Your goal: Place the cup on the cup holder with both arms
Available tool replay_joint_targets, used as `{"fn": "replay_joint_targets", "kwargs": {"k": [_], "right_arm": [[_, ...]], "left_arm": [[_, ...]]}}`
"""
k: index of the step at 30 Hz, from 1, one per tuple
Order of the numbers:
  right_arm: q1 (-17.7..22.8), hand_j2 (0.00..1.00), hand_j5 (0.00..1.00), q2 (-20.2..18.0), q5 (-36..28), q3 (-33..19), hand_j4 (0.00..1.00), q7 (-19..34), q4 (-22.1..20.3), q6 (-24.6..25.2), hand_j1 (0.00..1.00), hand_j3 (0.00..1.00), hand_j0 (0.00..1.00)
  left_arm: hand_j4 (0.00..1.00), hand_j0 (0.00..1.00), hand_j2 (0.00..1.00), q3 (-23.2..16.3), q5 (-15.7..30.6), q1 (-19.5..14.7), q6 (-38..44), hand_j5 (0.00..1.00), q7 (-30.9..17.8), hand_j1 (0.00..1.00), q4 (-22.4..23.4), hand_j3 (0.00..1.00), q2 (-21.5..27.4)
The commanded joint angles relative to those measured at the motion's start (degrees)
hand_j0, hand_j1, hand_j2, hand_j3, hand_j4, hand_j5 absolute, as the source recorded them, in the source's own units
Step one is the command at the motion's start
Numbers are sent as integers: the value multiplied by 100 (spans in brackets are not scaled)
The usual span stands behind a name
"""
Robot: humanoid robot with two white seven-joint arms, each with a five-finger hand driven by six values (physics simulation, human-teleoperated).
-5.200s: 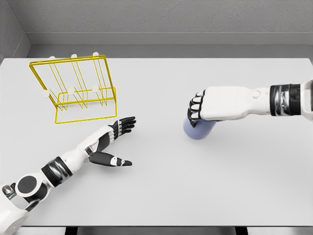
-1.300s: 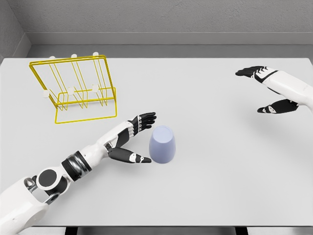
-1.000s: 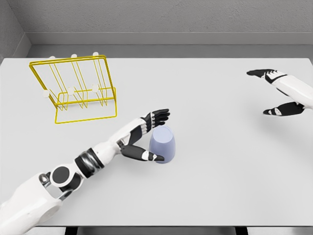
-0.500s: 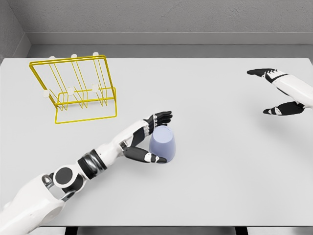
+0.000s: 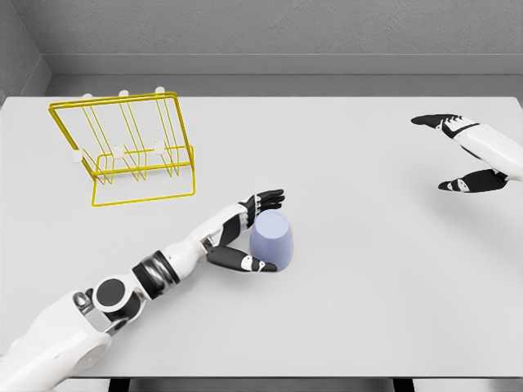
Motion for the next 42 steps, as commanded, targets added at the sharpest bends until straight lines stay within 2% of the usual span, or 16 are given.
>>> {"fn": "replay_joint_targets", "kwargs": {"k": [1, 8, 9, 10, 11, 12, 13, 14, 20, 25, 28, 29, 33, 34, 41, 42], "right_arm": [[0, 100, 100, -5, -45, -1, 100, -5, -3, 14, 100, 100, 100], [0, 100, 100, -5, -45, -1, 100, -5, -3, 14, 100, 100, 100], [0, 100, 100, -5, -45, -10, 100, -5, -3, 14, 100, 100, 100], [0, 100, 100, -5, -45, -10, 100, -5, -3, 14, 100, 100, 100], [0, 100, 100, -5, -45, -10, 100, -5, -3, 14, 100, 100, 100], [0, 100, 100, -5, -45, -10, 100, -5, -3, 14, 100, 100, 100], [0, 100, 100, 4, -45, -10, 100, -5, -3, 14, 100, 100, 100], [0, 100, 100, -5, -45, -10, 100, -5, -3, 14, 100, 100, 100], [0, 100, 100, -5, -45, -10, 100, -5, -3, 14, 100, 100, 100], [0, 100, 100, -5, -45, -10, 100, -5, -3, 14, 100, 100, 100], [0, 100, 100, -5, -45, -10, 100, -5, -12, 14, 100, 100, 100], [0, 100, 100, -5, -45, -10, 100, -5, -12, 14, 100, 100, 100], [0, 100, 100, -5, -45, -10, 100, -5, -12, 14, 100, 100, 100], [0, 100, 100, -5, -45, -10, 100, -5, -12, 14, 100, 100, 100], [0, 100, 100, 4, -54, -10, 100, -5, -12, 14, 100, 100, 100], [0, 100, 100, 4, -45, -10, 100, -5, -4, 14, 100, 100, 100]], "left_arm": [[100, 100, 100, -4, 11, 0, 1, 100, 0, 100, 72, 100, -47], [97, 97, 97, -4, 29, -9, 186, 97, 0, 97, 116, 97, -135], [87, 87, 87, 5, 38, -9, 159, 87, 0, 87, 116, 87, -135], [82, 82, 82, 13, 55, -9, 151, 82, 0, 82, 116, 82, -135], [70, 70, 70, 22, 82, -9, 142, 70, 0, 70, 116, 70, -144], [69, 69, 69, 22, 82, -9, 142, 69, 0, 69, 116, 69, -144], [63, 63, 63, 40, 91, -9, 133, 63, 0, 63, 99, 63, -162], [61, 61, 61, 40, 91, -9, 89, 61, 0, 61, 107, 61, -162], [61, 61, 61, 57, 91, 0, 80, 61, 0, 61, 63, 61, -144], [61, 61, 61, 303, 91, 70, 54, 61, 0, 61, -165, 61, -135], [61, 61, 61, 312, 91, 70, 54, 61, 0, 61, -235, 61, -135], [61, 61, 61, 451, 91, 70, 63, 61, 0, 61, -314, 61, -135], [61, 61, 61, 453, 91, 70, 63, 61, 0, 61, -314, 61, -135], [62, 62, 62, 688, 91, 53, 54, 62, 0, 62, -515, 62, -74], [62, 62, 62, 875, 82, 53, 54, 62, 0, 62, -622, 62, 85], [62, 62, 62, 971, 82, 53, 54, 62, 17, 62, -885, 62, 251]]}}
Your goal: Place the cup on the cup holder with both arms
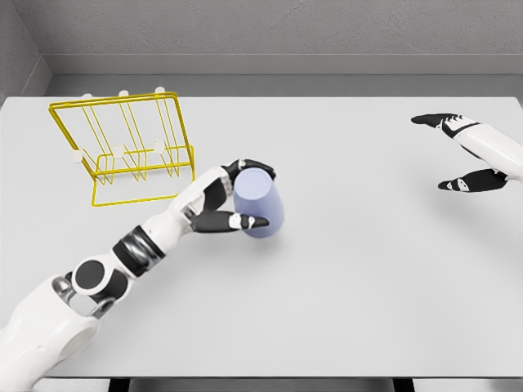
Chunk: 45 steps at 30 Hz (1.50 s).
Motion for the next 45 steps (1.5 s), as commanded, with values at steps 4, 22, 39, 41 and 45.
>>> {"fn": "replay_joint_targets", "kwargs": {"k": [4, 22, 39, 41, 45], "right_arm": [[0, 100, 100, -2, -38, -1, 100, -3, 4, 14, 100, 100, 100], [0, 100, 100, -2, -47, -1, 100, -3, 4, 14, 100, 100, 100], [-35, 100, 100, 437, -91, -871, 100, -3, -207, 14, 100, 100, 100], [-35, 100, 100, 437, -91, -871, 100, -3, -207, 14, 100, 100, 100], [-35, 100, 100, 446, -91, -871, 100, -3, -207, 14, 100, 100, 100]], "left_arm": [[62, 62, 62, 101, 16, 0, -1, 62, 12, 62, -200, 62, 145], [64, 64, 64, 910, 43, 44, -72, 64, 21, 64, -428, 64, 567], [64, 64, 64, 1314, 289, -88, -72, 64, 74, 64, -138, 64, 690], [64, 64, 64, 1305, 289, -141, -72, 64, 74, 64, -59, 64, 690], [64, 64, 64, 1314, 298, -158, -72, 64, 100, 64, -68, 64, 690]]}}
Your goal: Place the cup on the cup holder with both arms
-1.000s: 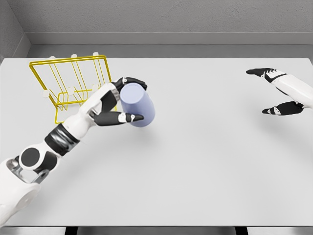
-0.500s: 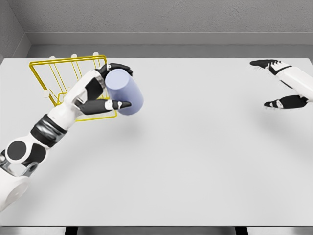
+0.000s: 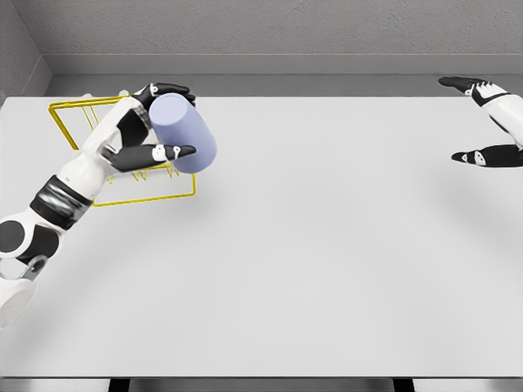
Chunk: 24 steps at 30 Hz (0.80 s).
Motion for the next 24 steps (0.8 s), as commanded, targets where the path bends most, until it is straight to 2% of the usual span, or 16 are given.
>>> {"fn": "replay_joint_targets", "kwargs": {"k": [1, 10, 24], "right_arm": [[0, 100, 100, -4, -44, -4, 100, -3, -1, 14, 100, 100, 100], [18, 100, 100, 5, -44, 5, 100, -3, 8, 14, 100, 100, 100], [35, 100, 100, 5, -36, 5, 100, -3, 8, 14, 100, 100, 100]], "left_arm": [[64, 64, 64, -4, 28, 0, 0, 64, 17, 64, -4, 64, 6], [64, 64, 64, 66, 107, -53, 0, 64, 25, 64, 23, 64, 86], [66, 66, 66, 75, 133, -158, 0, 66, 17, 66, 339, 66, 156]]}}
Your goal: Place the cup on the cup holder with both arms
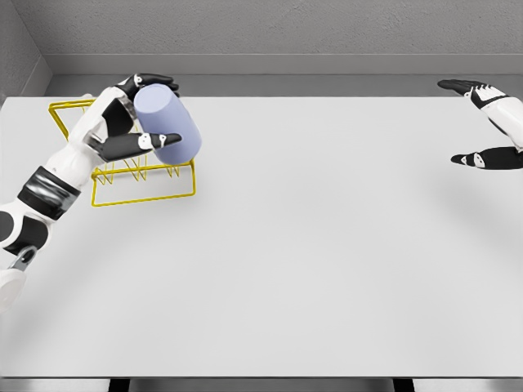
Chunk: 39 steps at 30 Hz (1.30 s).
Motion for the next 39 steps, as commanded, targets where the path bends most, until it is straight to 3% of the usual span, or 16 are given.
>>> {"fn": "replay_joint_targets", "kwargs": {"k": [1, 7, 15, 29, 39], "right_arm": [[0, 100, 100, -3, -43, 9, 100, -3, -13, 14, 100, 100, 100], [0, 100, 100, -3, -52, 0, 100, -3, -4, 14, 100, 100, 100], [0, 100, 100, -3, -52, 0, 100, -3, -4, 14, 100, 100, 100], [0, 100, 100, -3, -43, 0, 100, -3, 5, 14, 100, 100, 100], [9, 100, 100, -3, -43, -9, 100, -3, 5, 14, 100, 100, 100]], "left_arm": [[66, 66, 66, 2, 18, 9, 0, 66, 6, 66, 33, 66, 74], [67, 67, 67, 2, 18, 9, 0, 67, -3, 67, 59, 67, 74], [100, 100, 100, 2, -43, -26, 17, 100, -3, 100, 191, 100, 92], [100, 100, 100, -7, -61, -44, -44, 100, -3, 100, 94, 100, 92], [100, 100, 100, -33, -70, 105, -1529, 100, -12, 100, -134, 100, 329]]}}
